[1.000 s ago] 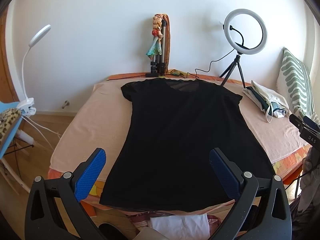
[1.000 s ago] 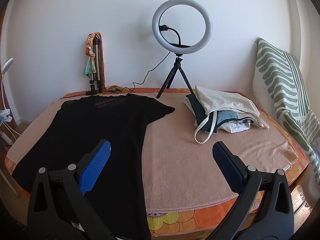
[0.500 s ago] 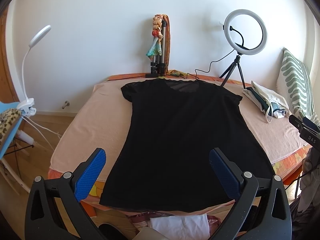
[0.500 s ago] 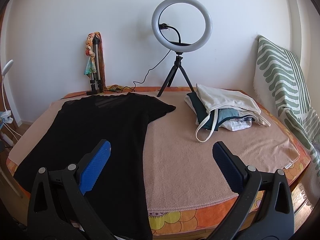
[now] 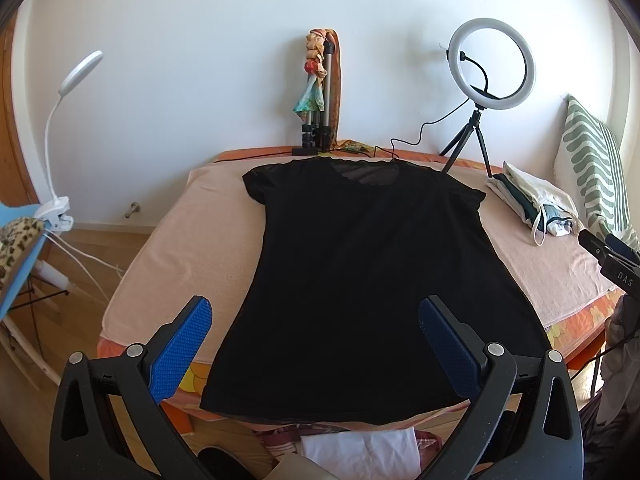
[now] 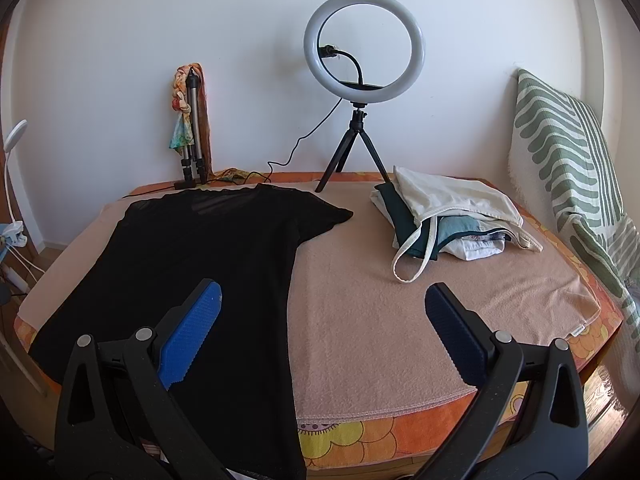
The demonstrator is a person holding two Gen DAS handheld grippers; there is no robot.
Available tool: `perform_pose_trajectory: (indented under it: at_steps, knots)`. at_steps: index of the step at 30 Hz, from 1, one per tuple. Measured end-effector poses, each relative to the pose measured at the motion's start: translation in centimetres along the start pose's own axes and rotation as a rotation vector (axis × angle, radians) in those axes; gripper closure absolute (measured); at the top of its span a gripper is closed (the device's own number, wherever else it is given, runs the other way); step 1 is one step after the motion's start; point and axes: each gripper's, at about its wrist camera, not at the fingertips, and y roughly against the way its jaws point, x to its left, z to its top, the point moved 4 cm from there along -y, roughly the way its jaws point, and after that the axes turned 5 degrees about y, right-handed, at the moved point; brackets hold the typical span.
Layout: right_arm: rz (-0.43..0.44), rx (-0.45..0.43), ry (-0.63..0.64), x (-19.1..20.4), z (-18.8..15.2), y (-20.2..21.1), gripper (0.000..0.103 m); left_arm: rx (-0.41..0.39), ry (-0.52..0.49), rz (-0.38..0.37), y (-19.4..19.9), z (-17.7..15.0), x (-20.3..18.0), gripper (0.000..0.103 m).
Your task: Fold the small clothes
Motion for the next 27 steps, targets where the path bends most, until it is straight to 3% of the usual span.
perform_pose_trajectory:
  at_steps: [27]
  knots:
    - [0.006, 0.006, -0.008, 0.01, -0.11, -0.09, 0.000, 0.002, 0.005, 0.000, -0.12, -0.01, 0.08, 0.000]
